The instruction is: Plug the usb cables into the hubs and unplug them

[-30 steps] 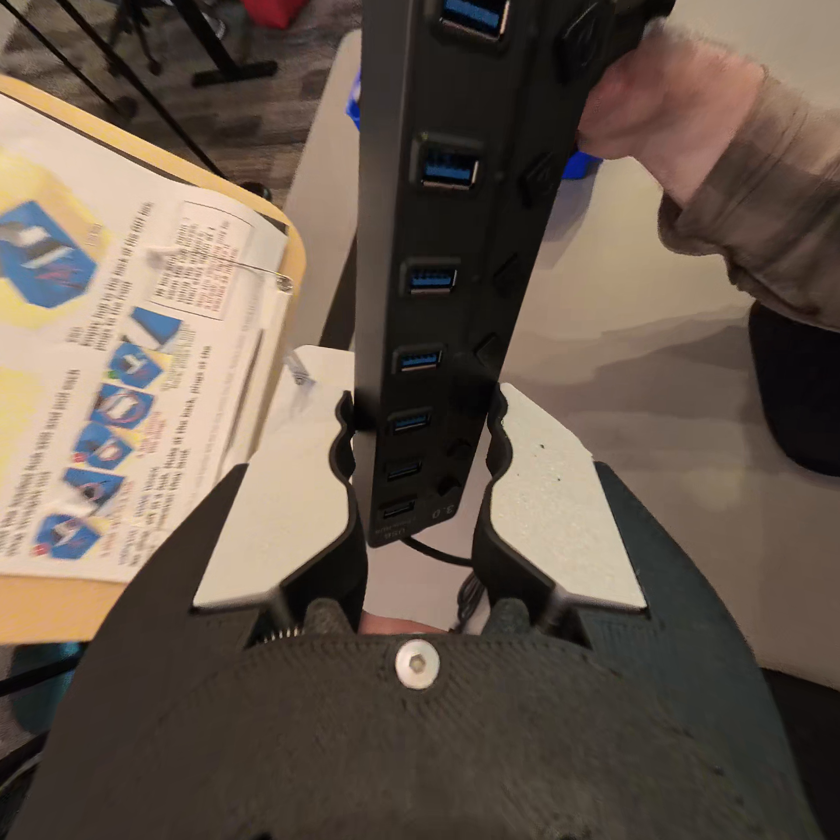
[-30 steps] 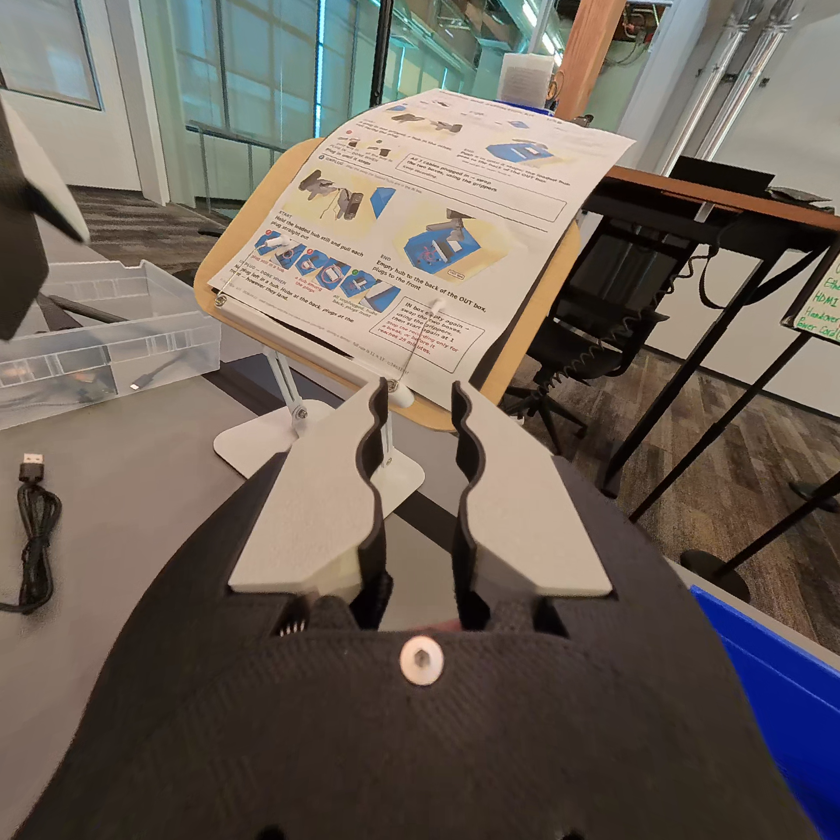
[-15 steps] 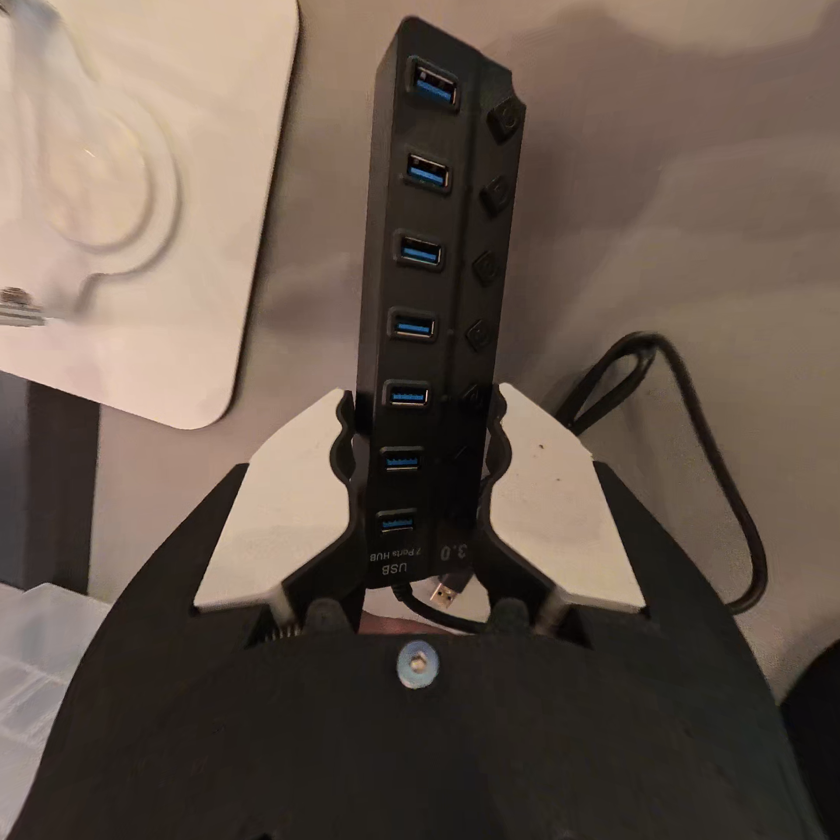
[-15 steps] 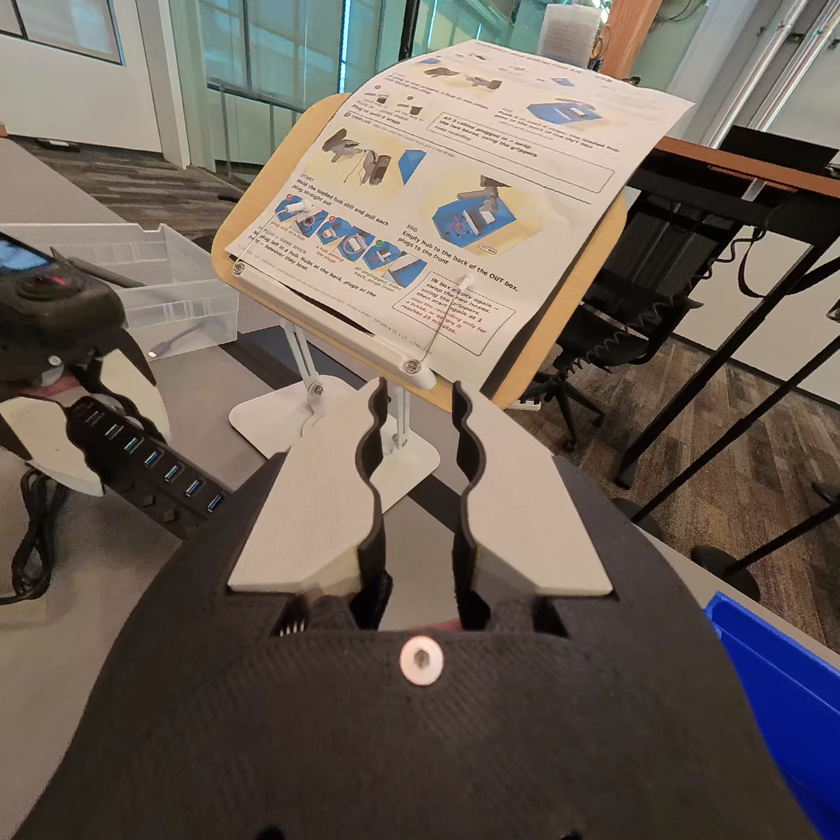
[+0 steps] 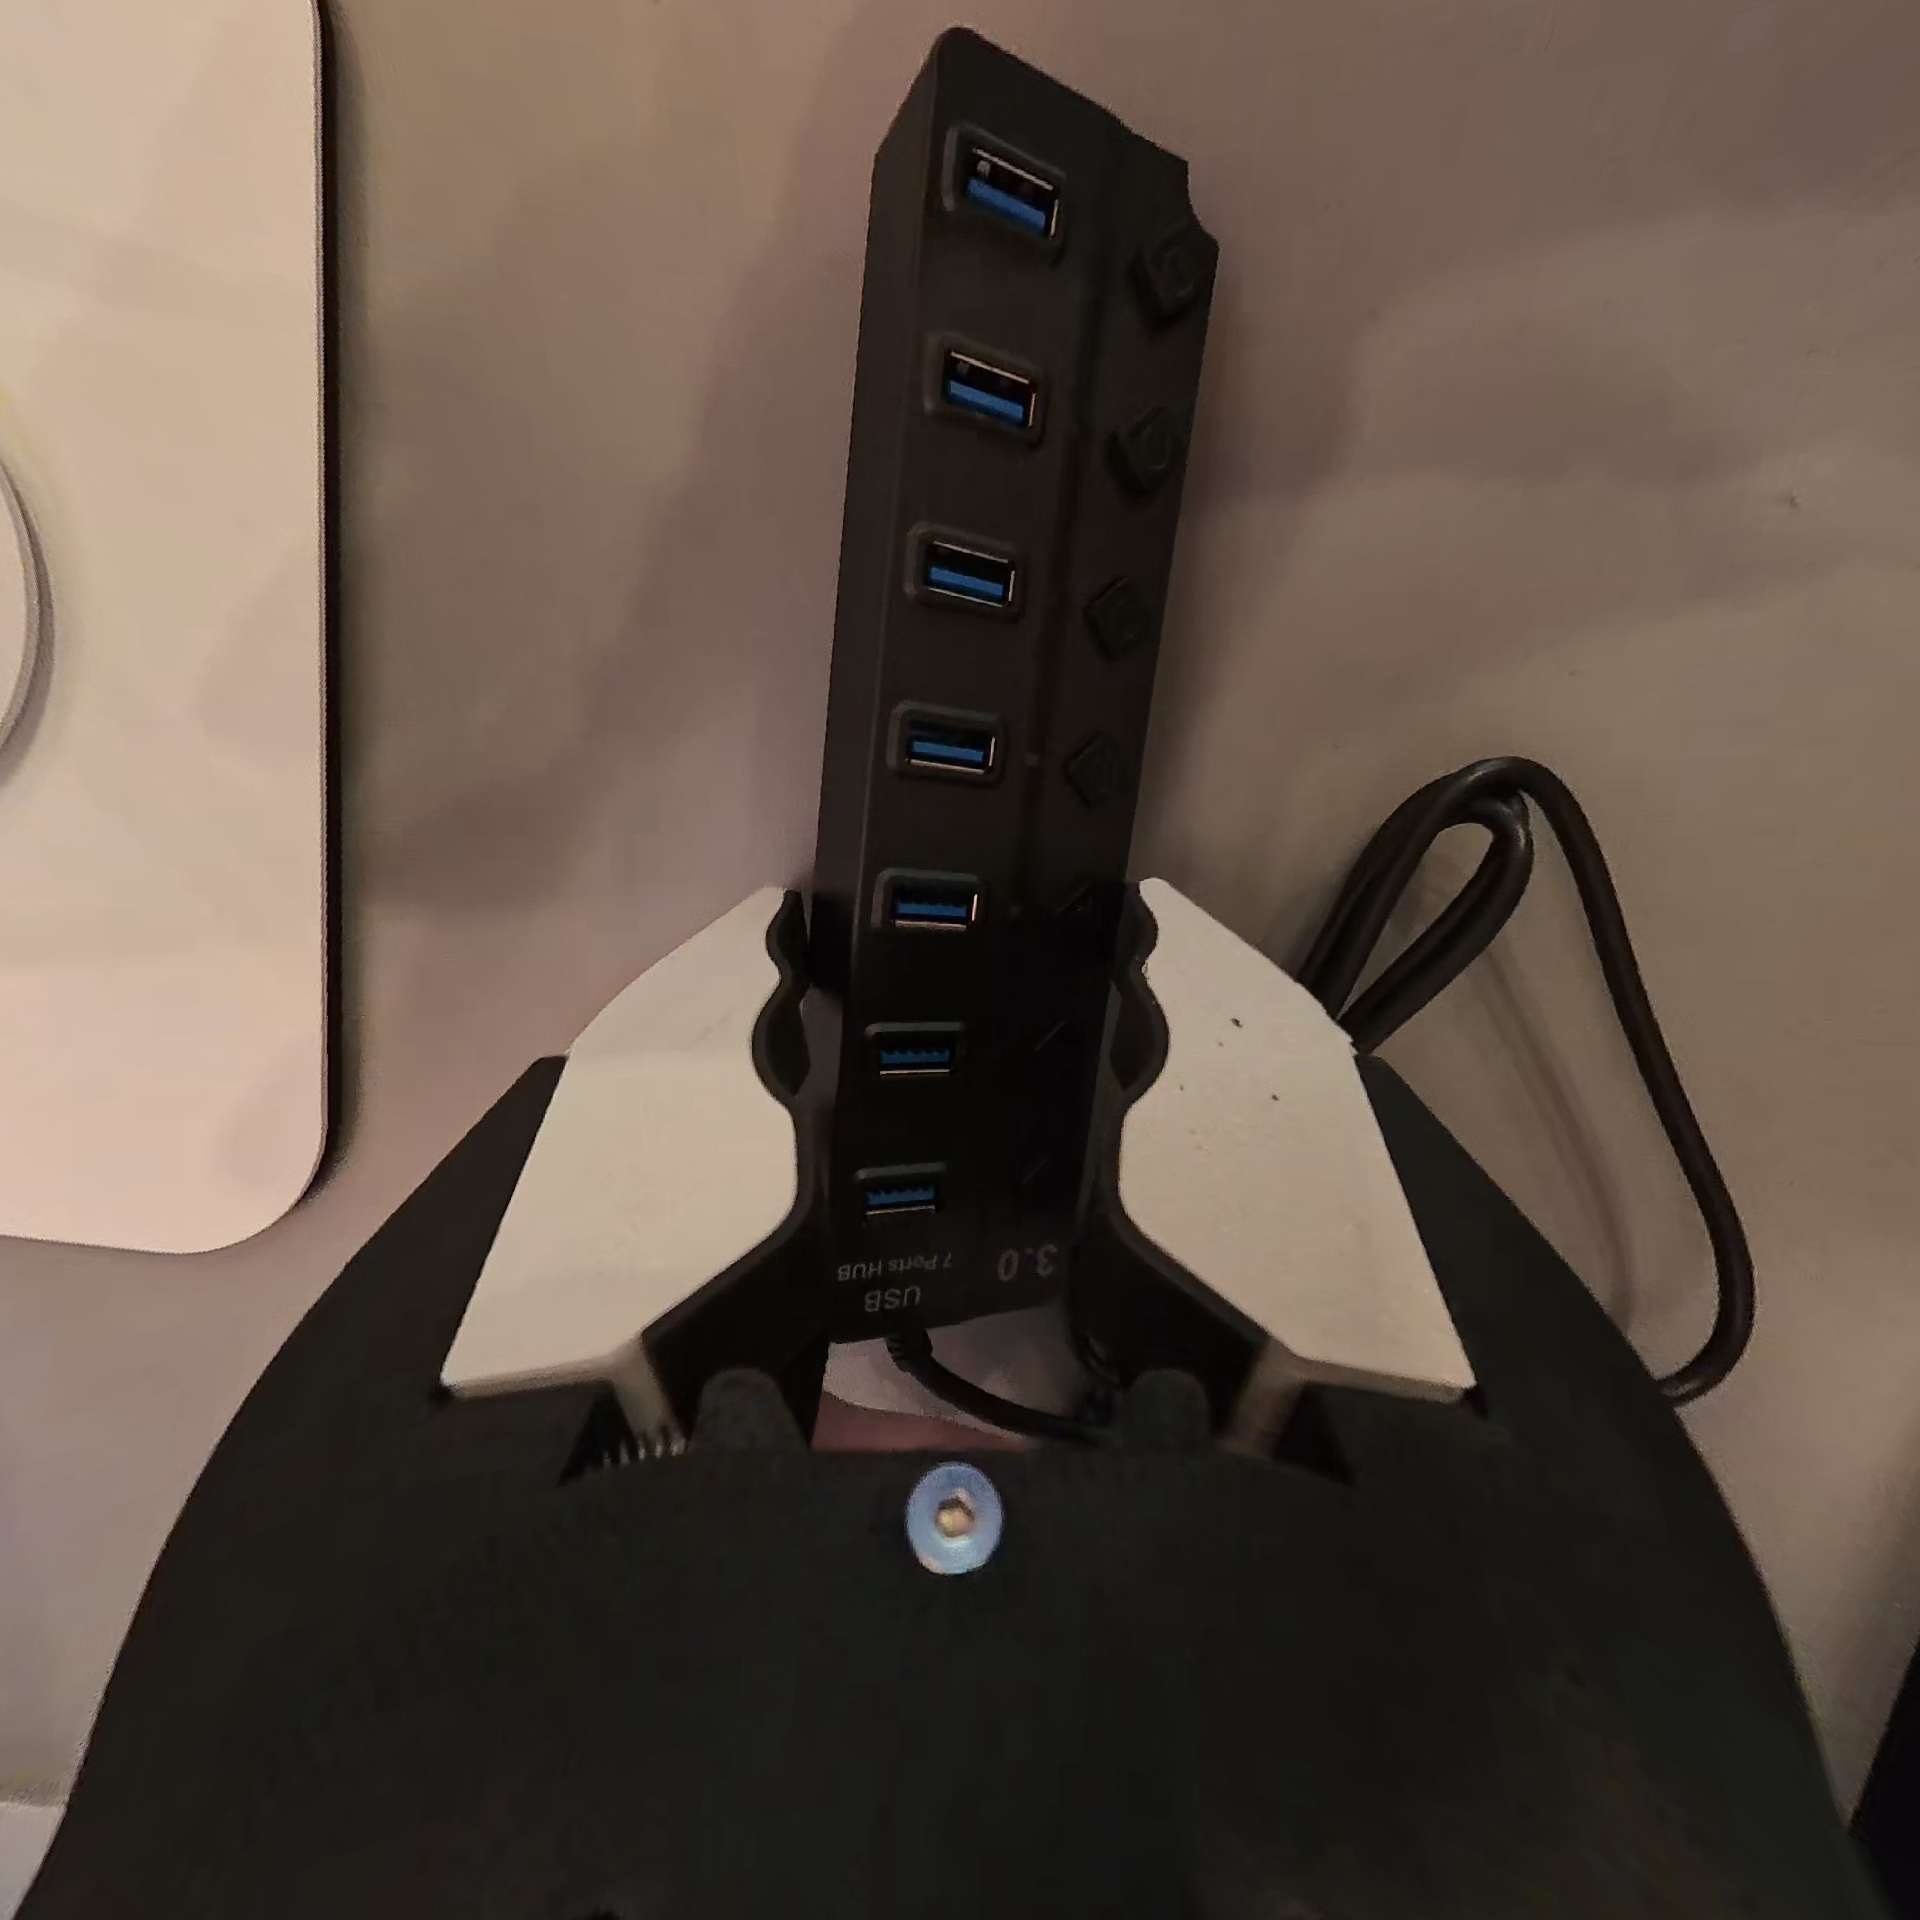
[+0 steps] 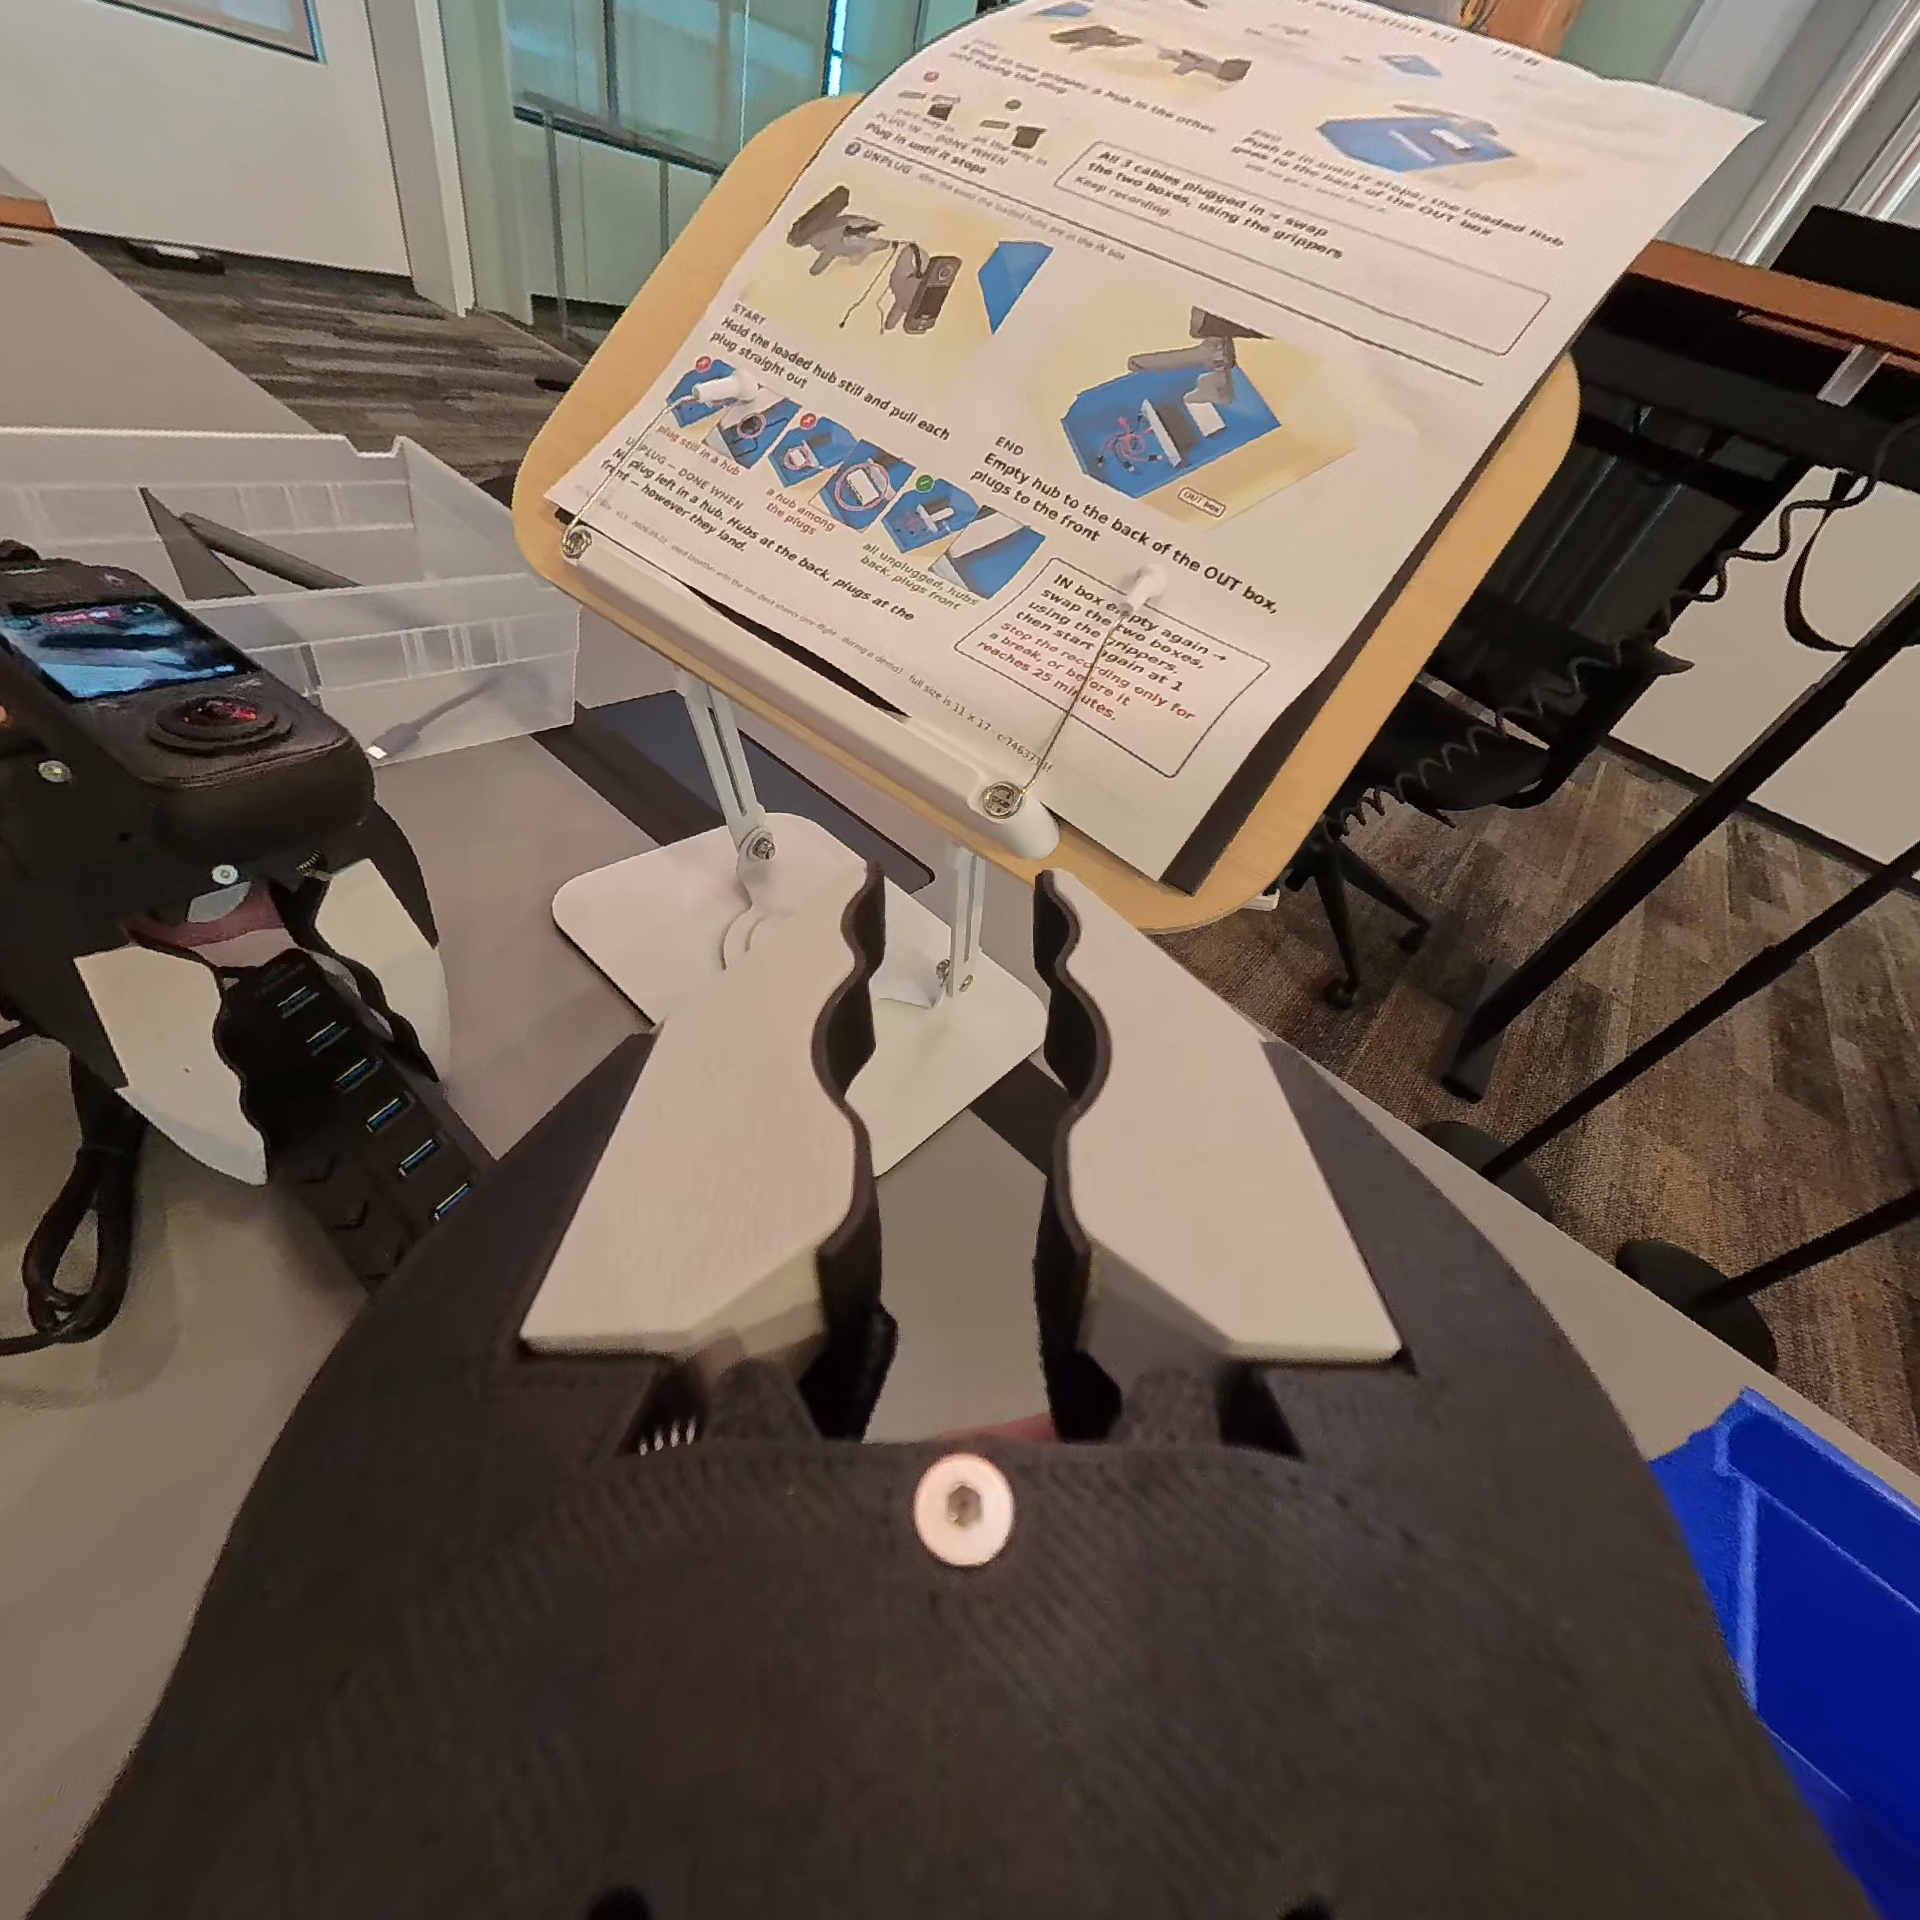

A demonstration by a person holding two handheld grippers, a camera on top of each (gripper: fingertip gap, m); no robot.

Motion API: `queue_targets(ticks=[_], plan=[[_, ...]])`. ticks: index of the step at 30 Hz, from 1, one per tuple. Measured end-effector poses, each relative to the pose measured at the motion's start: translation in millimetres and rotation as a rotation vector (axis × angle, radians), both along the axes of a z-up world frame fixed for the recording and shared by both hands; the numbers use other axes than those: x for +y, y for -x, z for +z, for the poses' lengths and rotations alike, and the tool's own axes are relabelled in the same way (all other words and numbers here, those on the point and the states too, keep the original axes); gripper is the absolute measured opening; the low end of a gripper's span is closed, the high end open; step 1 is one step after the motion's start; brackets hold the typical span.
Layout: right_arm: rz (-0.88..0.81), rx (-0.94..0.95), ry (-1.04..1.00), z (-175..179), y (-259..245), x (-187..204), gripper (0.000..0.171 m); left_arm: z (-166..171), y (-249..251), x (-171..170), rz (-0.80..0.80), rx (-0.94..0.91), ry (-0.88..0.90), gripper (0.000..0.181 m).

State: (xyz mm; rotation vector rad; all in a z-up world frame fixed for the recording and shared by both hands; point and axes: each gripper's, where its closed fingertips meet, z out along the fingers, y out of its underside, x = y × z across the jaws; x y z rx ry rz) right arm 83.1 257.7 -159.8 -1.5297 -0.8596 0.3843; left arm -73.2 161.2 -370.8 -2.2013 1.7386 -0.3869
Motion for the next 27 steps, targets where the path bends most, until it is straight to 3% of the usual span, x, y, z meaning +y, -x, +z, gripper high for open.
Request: queue_targets(ticks=[4, 7, 11, 15, 18, 23, 27], plan=[[0.014, -0.012, 0.010, -5, 5, 0, 0.027, -2, 0, 0, -0.002, -0.004, 0.003, 0.060], [0.023, -0.022, 0.017, -8, 9, -1, 0.027, -1, -5, -3, 0.037, -0.038, 0.062, 0.076], [0.032, -0.039, 0.015, -11, 14, -2, 0.028, 9, -8, 9, 0.088, -0.085, -0.057, 0.078], [0.034, -0.038, 0.013, -12, 15, -1, 0.028, 49, -6, 17, 0.156, -0.198, -0.255, 0.077], [0.036, -0.032, 0.013, -14, 17, 0, 0.028, 97, 10, 15, 0.200, -0.260, -0.466, 0.068], [0.046, -0.046, 0.021, -19, 21, 0, 0.028, 166, 83, -11, 0.262, -0.257, -0.679, 0.040], [0.061, -0.049, 0.031, -23, 27, -1, 0.028, 169, 188, -15, 0.325, -0.002, -0.708, 0.035]])
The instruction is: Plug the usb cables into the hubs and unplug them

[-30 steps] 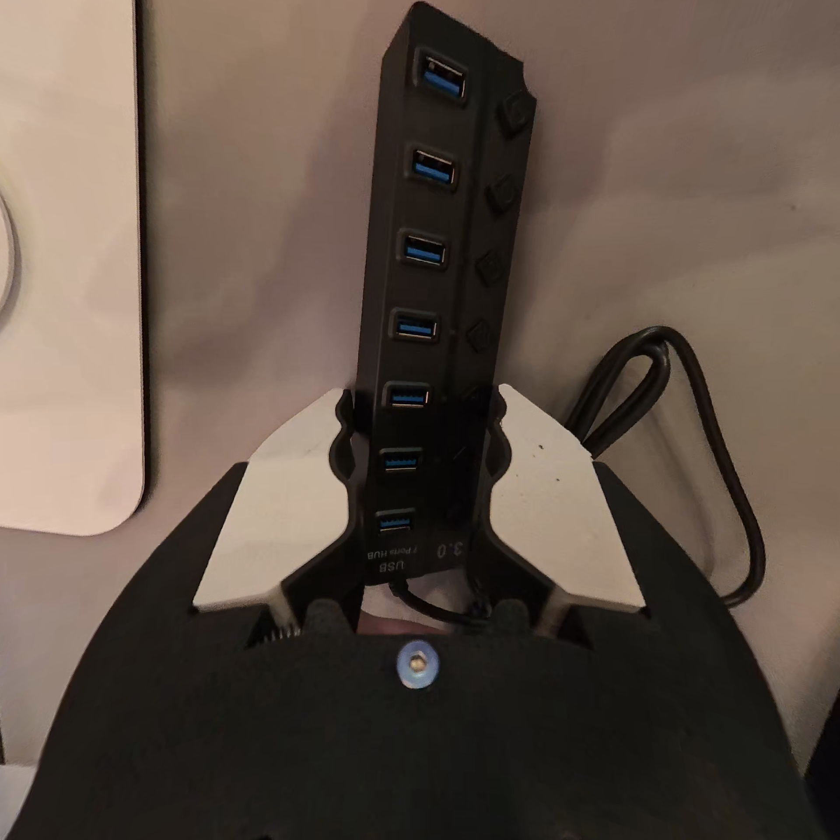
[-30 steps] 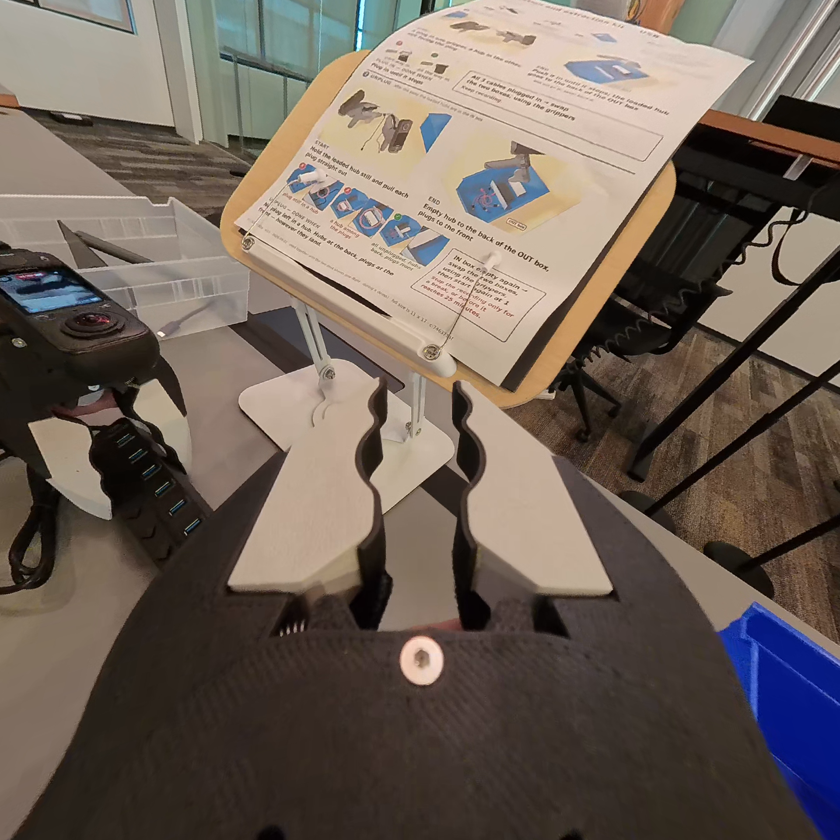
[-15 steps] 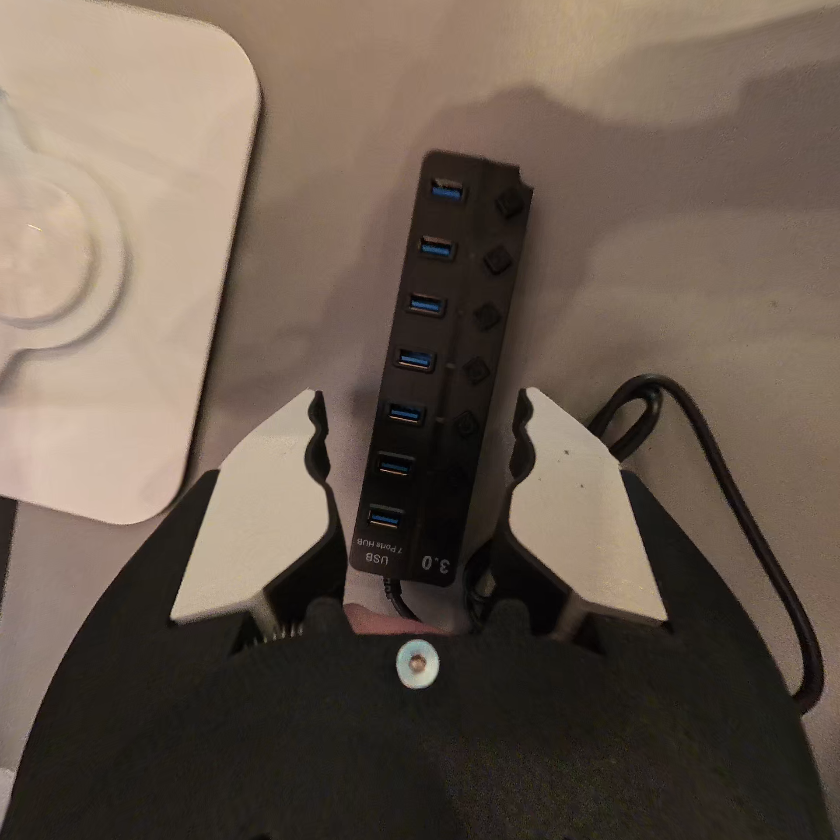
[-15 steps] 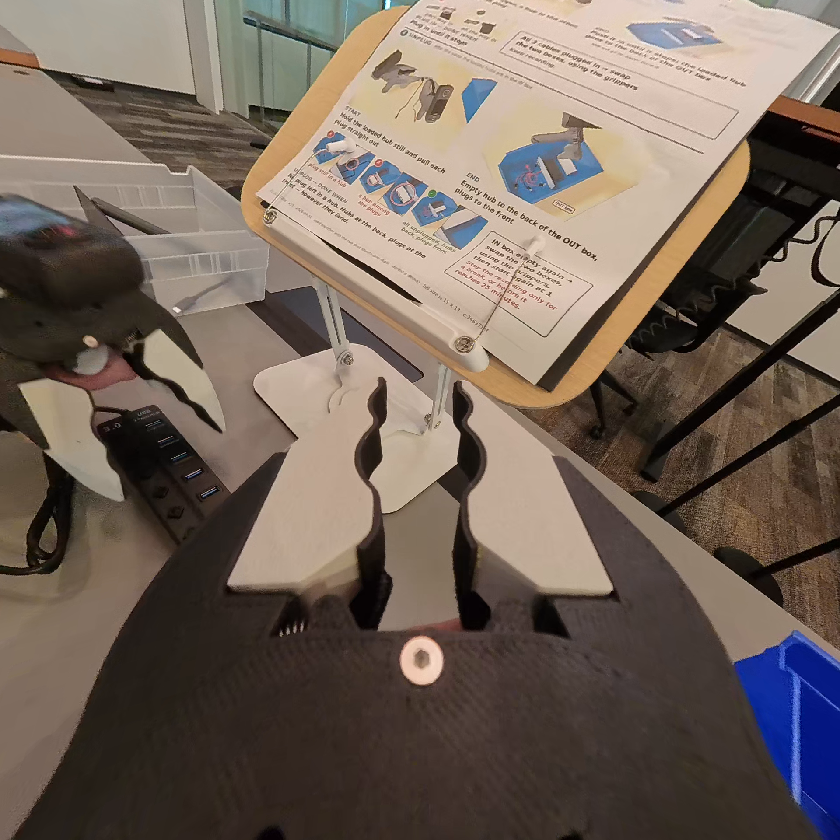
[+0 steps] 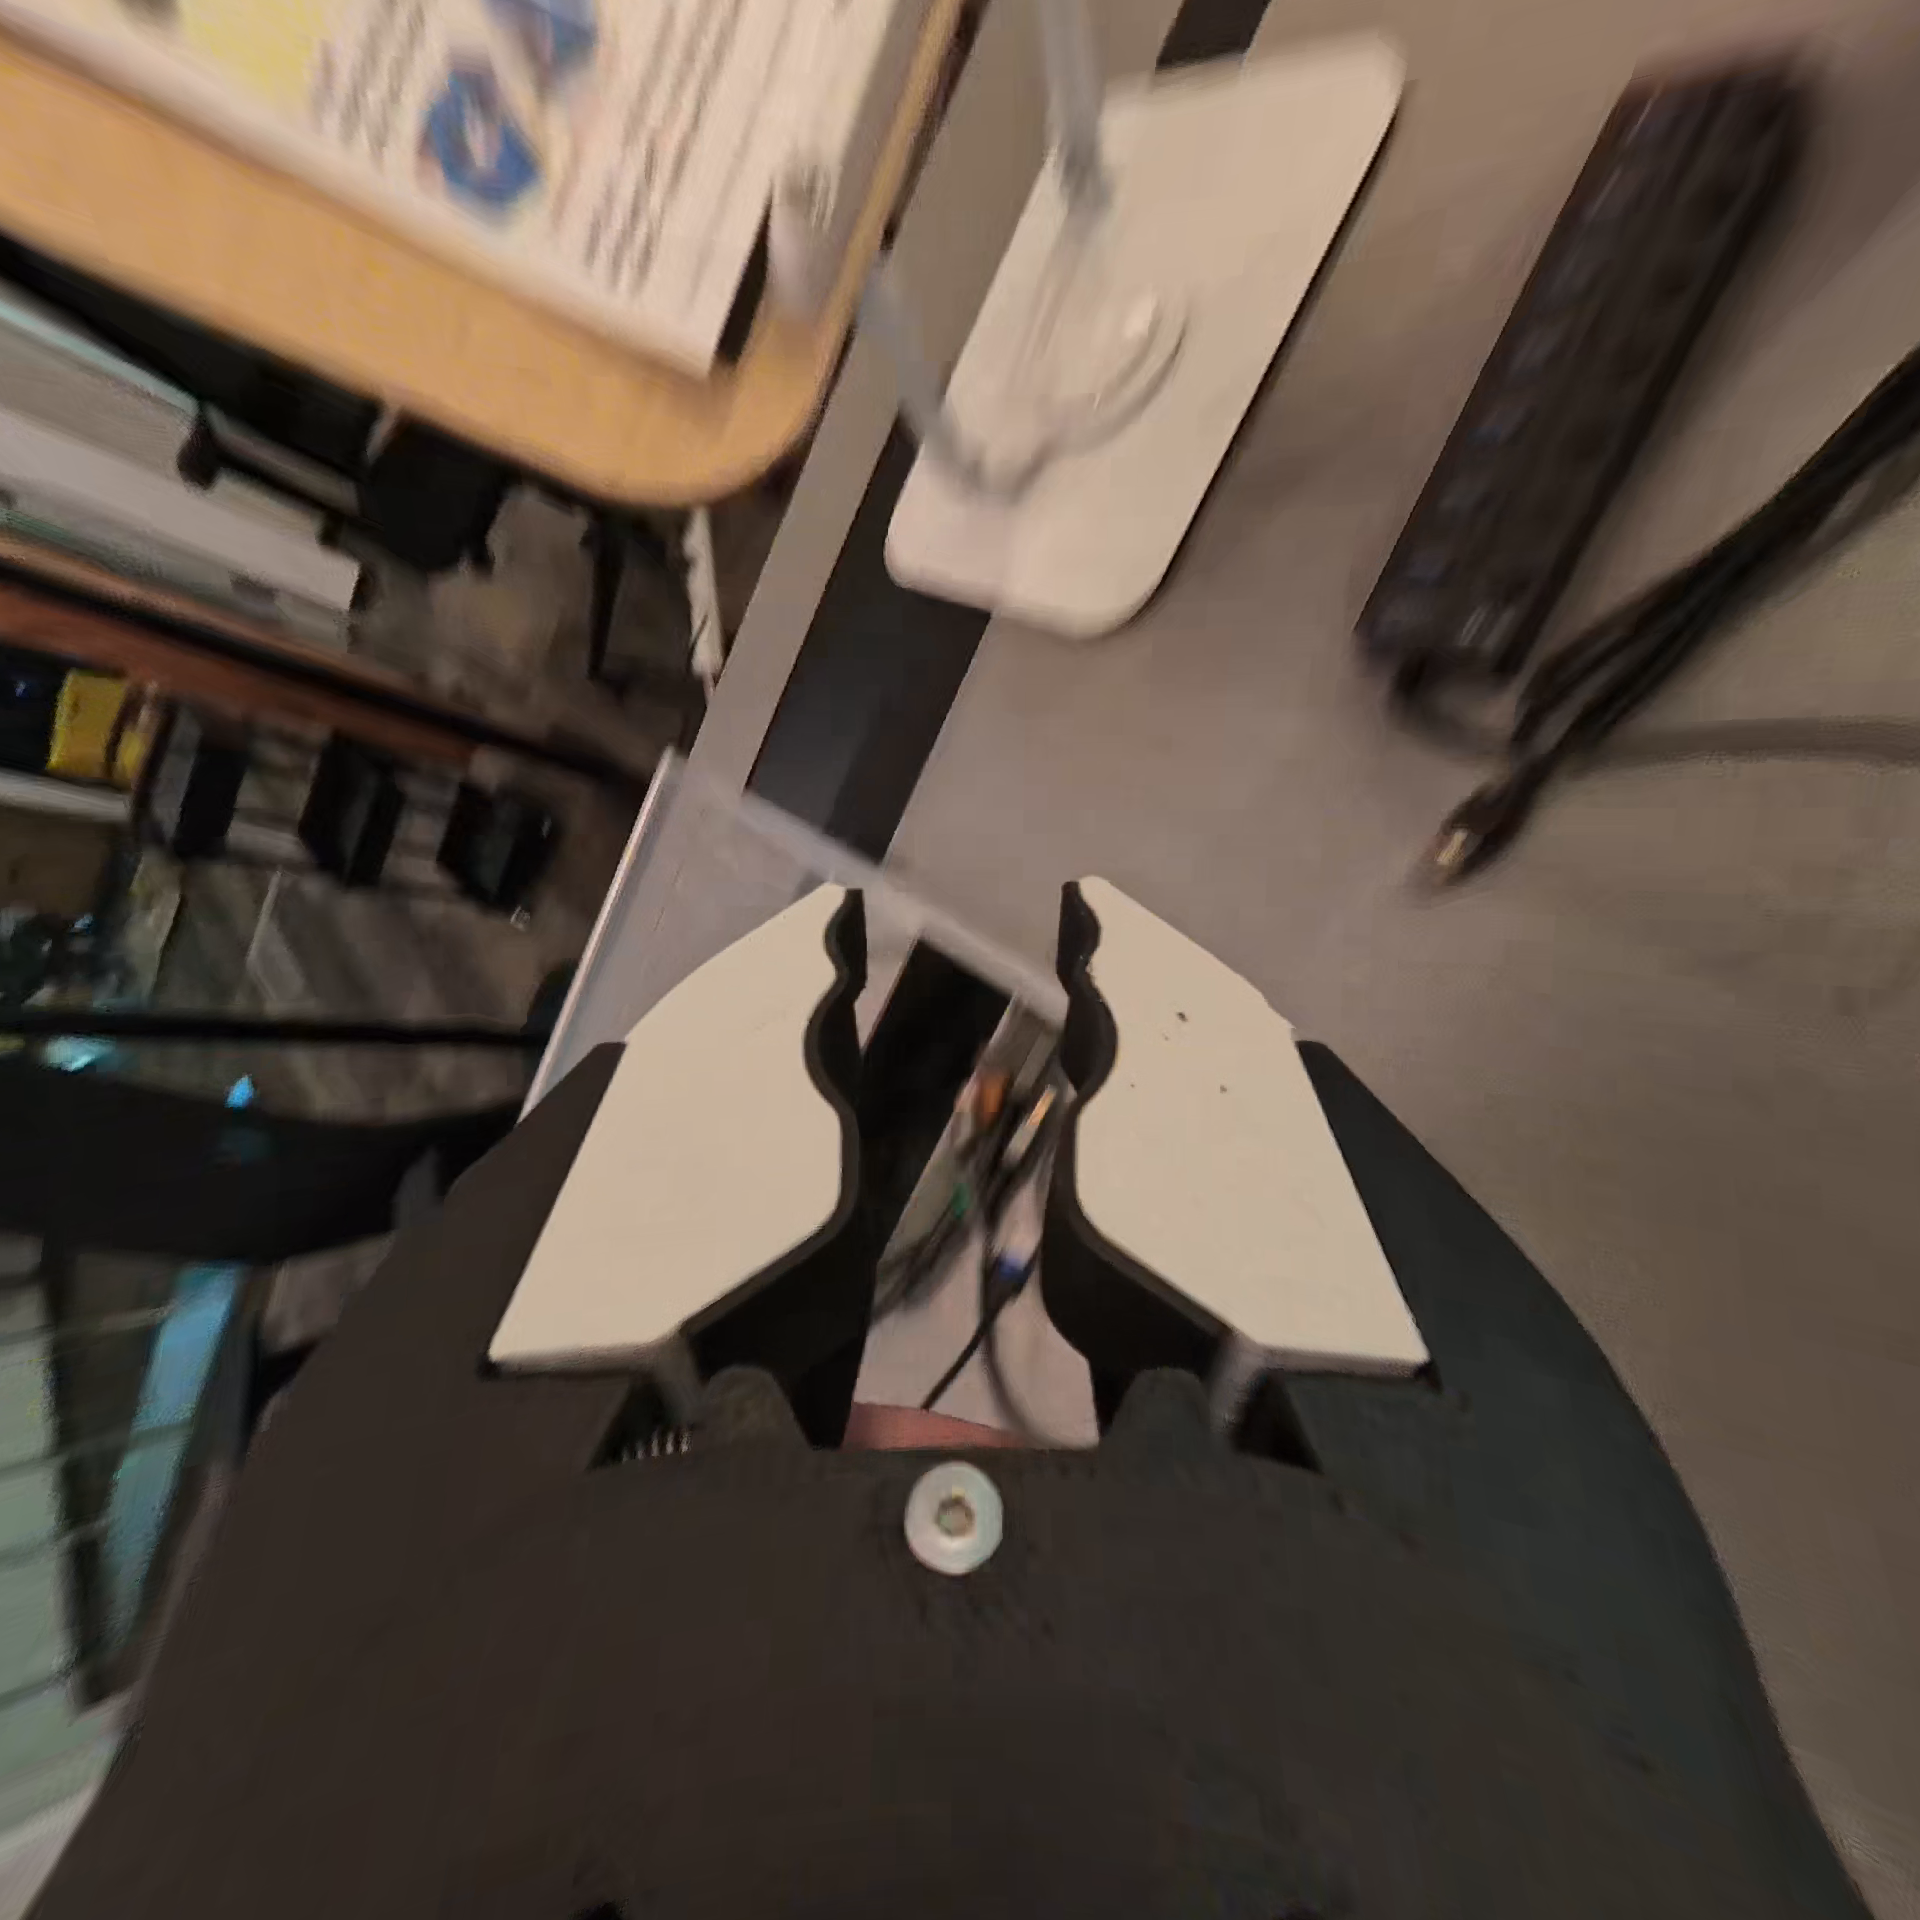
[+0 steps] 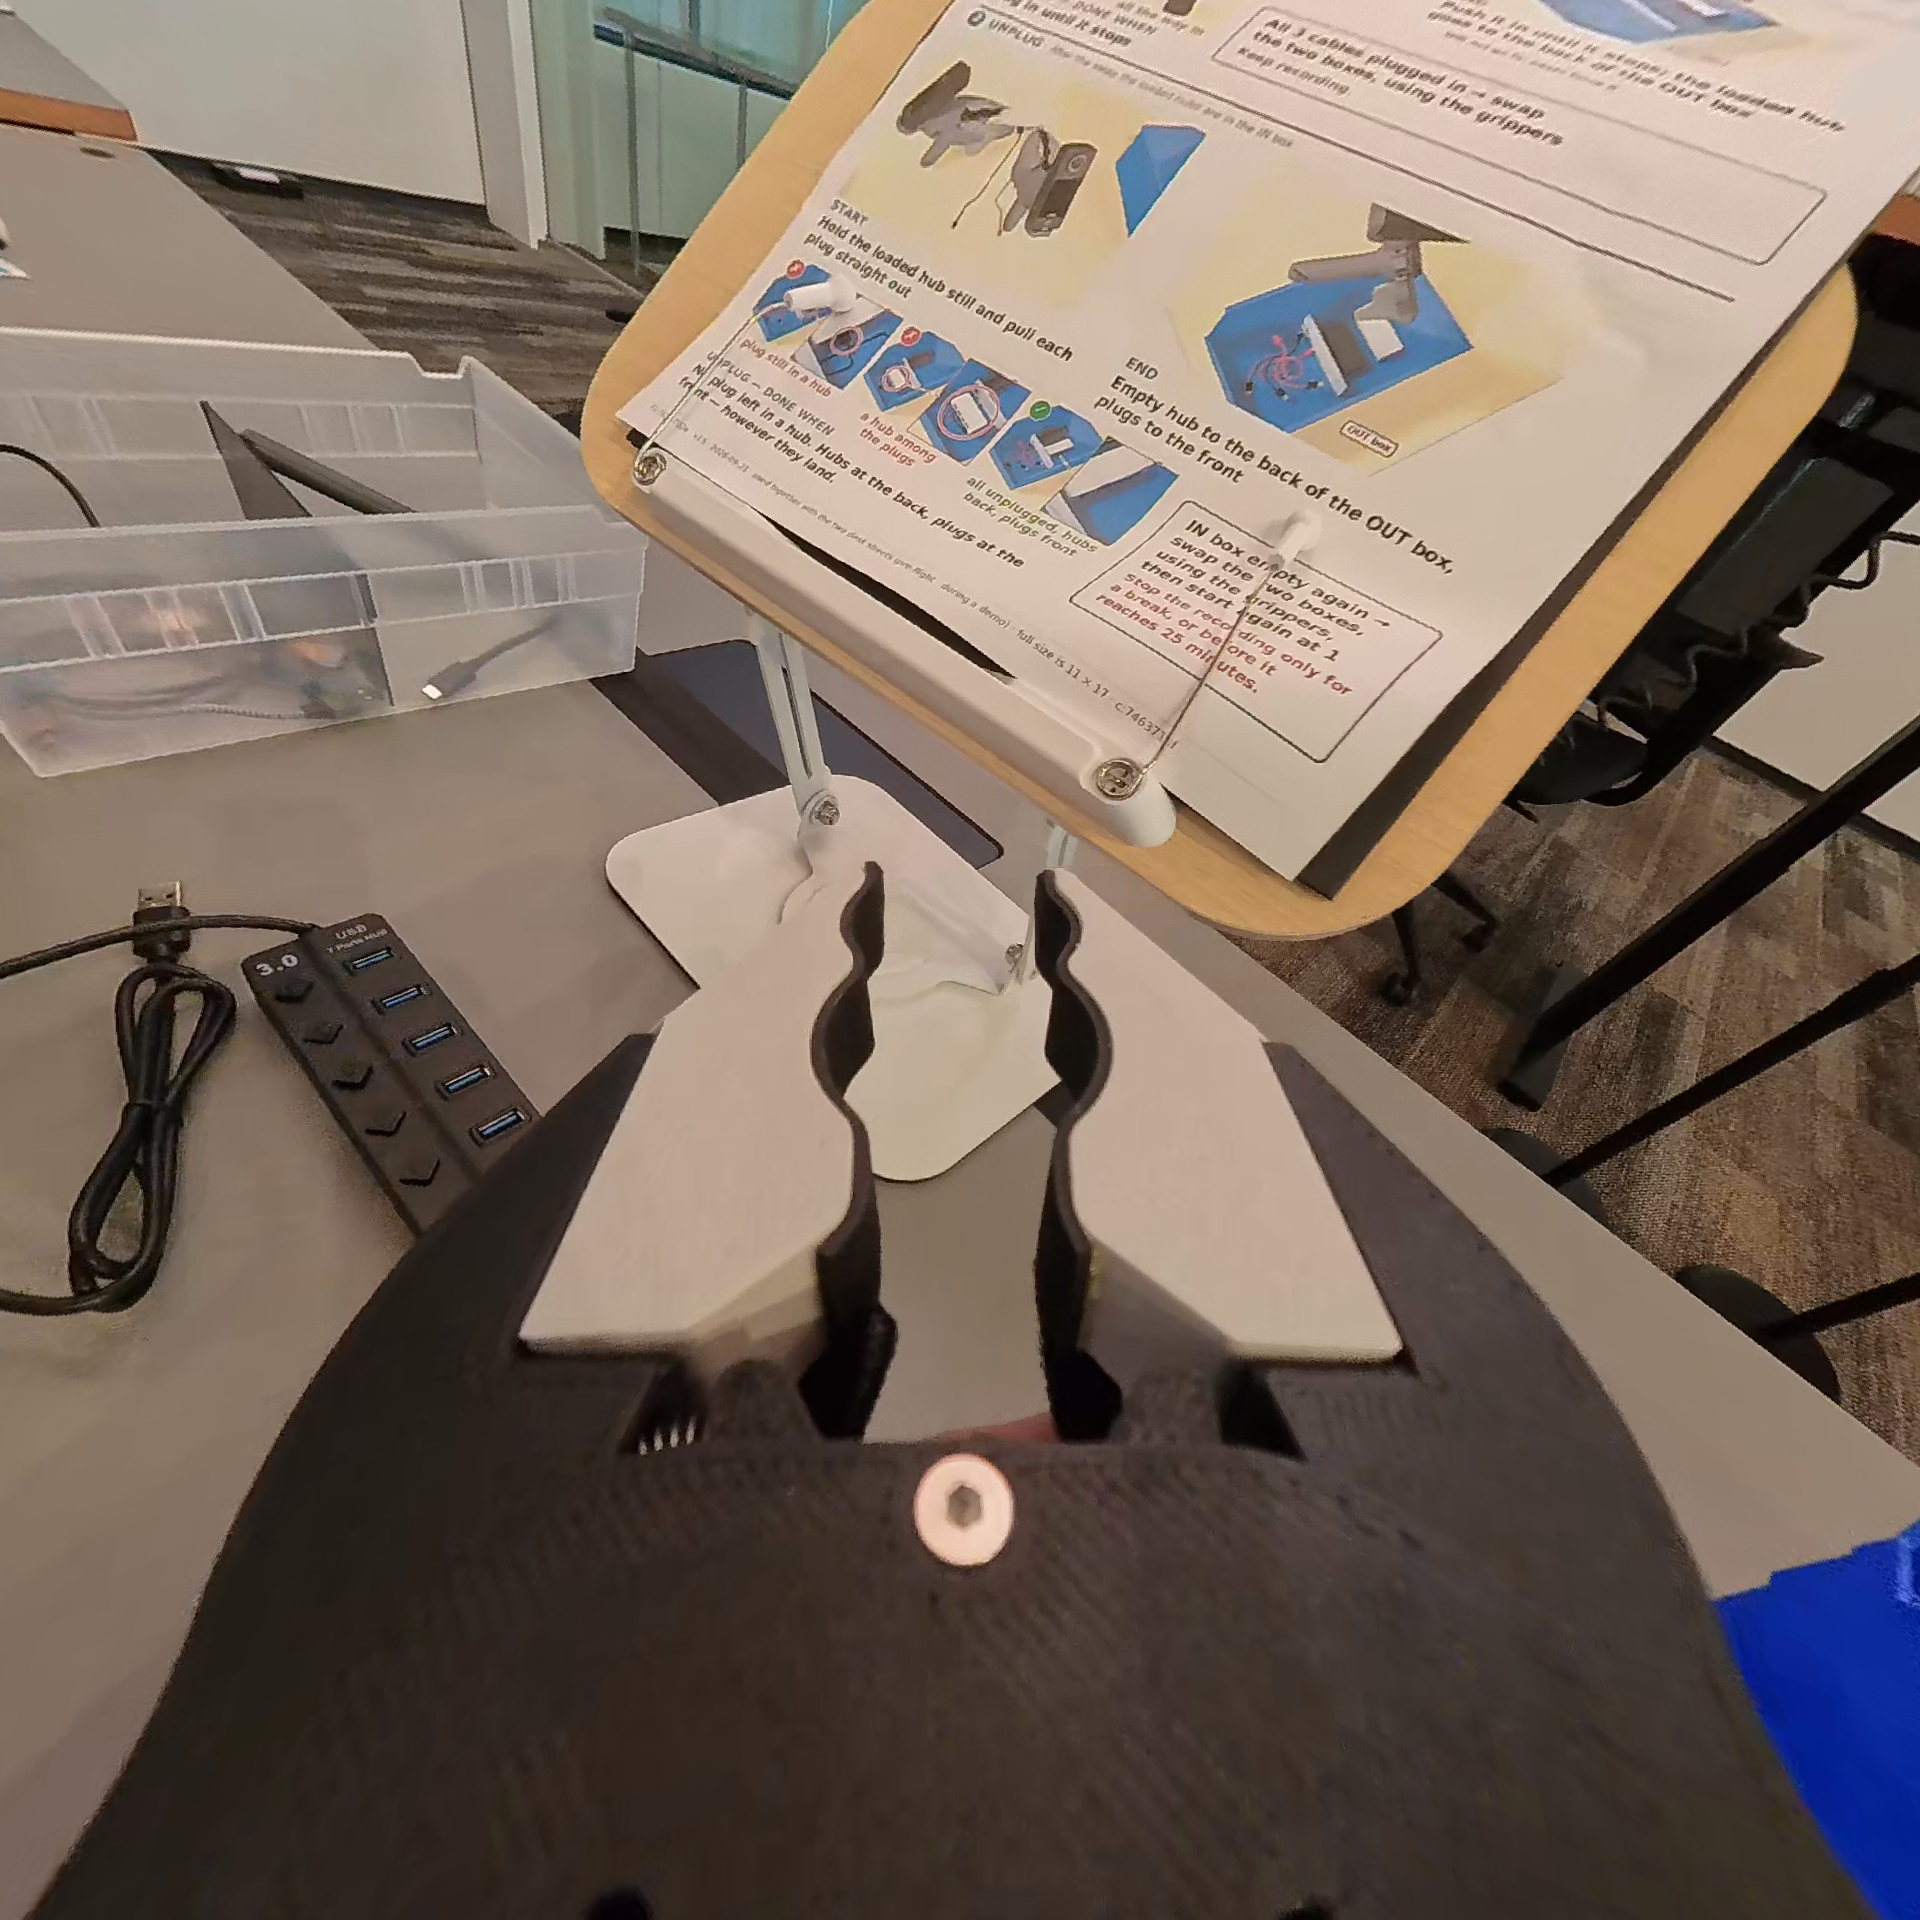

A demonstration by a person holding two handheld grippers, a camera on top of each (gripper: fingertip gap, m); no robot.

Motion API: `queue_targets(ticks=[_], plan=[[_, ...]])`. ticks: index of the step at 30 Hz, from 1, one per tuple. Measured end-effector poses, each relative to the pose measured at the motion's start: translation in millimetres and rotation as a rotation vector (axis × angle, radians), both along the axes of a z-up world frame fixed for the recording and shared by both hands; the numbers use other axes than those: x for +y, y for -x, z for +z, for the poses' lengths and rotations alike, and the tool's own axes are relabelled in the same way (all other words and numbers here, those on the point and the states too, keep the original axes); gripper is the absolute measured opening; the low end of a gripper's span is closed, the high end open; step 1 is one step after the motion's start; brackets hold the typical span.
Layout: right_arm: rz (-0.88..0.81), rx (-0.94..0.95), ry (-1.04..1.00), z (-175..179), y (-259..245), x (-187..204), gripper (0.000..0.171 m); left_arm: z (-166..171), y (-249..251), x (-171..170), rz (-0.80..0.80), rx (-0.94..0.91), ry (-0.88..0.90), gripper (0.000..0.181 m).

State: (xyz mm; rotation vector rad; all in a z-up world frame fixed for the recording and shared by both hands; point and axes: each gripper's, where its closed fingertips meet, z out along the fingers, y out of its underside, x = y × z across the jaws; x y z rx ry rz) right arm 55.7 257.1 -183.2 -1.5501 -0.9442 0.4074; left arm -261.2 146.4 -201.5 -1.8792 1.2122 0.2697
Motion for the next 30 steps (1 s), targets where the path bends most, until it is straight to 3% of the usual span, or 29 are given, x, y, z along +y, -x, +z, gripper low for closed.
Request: queue_targets(ticks=[4, 8, 18, 27, 30], plan=[[0.011, -0.022, 0.005, -5, 6, -1, 0.028, -32, 81, -5, 0.079, 0.172, 0.179, 0.035], [0.019, -0.035, 0.005, -8, 10, -2, 0.028, -67, 121, -8, 0.093, 0.355, 0.330, 0.041], [0.035, -0.053, 0.015, -14, 16, -2, 0.028, -115, 149, -15, 0.069, 0.524, 0.627, 0.043], [0.033, -0.045, 0.009, -12, 13, -2, 0.028, -151, 178, -12, 0.093, 0.775, 0.754, 0.035], [0.032, -0.043, 0.009, -12, 12, -2, 0.028, -157, 174, -9, 0.084, 0.753, 0.759, 0.026]])
